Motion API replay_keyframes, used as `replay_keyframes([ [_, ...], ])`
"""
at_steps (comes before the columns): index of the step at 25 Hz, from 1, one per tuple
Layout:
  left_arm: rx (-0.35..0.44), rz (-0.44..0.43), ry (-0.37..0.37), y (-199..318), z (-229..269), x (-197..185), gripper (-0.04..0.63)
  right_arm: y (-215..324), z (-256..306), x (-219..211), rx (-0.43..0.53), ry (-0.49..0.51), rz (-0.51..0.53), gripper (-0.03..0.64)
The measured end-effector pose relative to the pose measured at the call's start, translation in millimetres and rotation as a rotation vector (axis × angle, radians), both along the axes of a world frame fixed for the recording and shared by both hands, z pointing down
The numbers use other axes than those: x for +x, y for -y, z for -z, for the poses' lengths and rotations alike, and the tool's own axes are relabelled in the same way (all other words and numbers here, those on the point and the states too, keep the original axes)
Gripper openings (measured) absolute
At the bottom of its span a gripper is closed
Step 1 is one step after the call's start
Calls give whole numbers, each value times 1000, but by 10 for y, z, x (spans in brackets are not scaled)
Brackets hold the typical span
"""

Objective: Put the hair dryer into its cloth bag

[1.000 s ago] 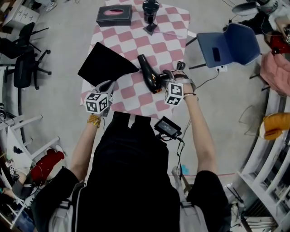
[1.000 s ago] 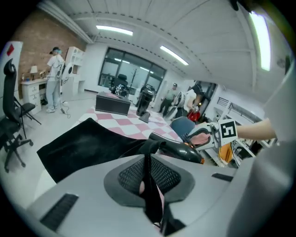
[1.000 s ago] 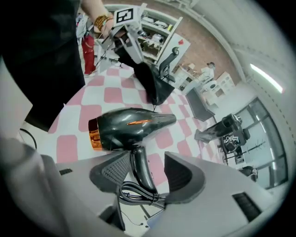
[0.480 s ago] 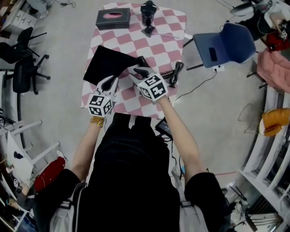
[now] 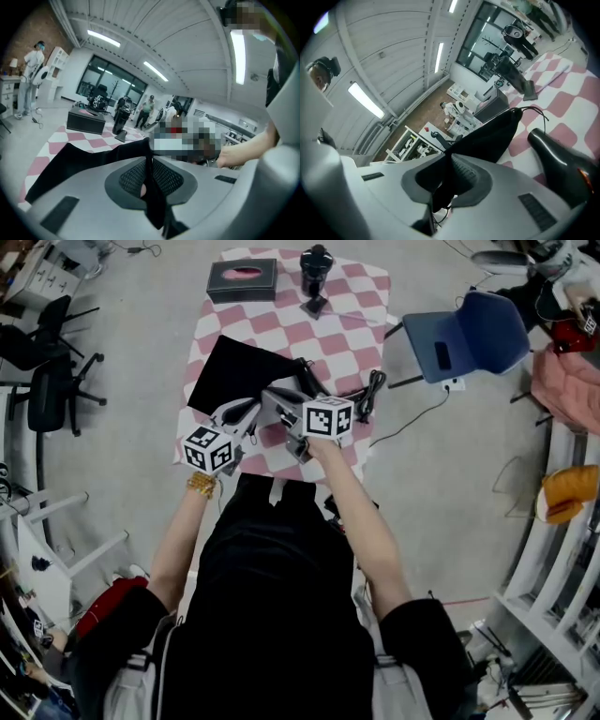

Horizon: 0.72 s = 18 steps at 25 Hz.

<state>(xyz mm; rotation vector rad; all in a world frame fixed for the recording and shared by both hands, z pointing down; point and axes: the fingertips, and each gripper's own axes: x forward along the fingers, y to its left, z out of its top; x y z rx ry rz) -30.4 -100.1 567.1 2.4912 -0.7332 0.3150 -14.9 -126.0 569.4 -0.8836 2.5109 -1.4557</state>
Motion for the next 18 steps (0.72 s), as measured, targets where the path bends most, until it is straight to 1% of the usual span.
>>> replay_keyframes([
  [2, -27, -67, -13, -37, -1, 24, 51, -13, 21, -5, 2, 16, -7, 44],
  [4, -28, -105, -6, -54, 5, 44, 49, -25, 19, -13, 7, 20, -6, 43],
  [9, 4, -152, 49, -61, -10, 34, 51, -37, -47, 35, 15, -30, -8, 23],
  [12, 48, -210, 107, -94, 43, 8, 83, -67, -101, 70, 12, -61, -5, 21],
  [14, 71, -214, 127, -69, 111, -24, 109, -68, -156, 117, 17, -92, -8, 20],
  [15, 71, -202, 128, -36, 141, -48, 110, -75, -168, 129, 27, -103, -4, 20],
  [18, 38, -178, 119, 90, 137, -28, 110, -138, -144, 101, 80, -135, 52, 20],
])
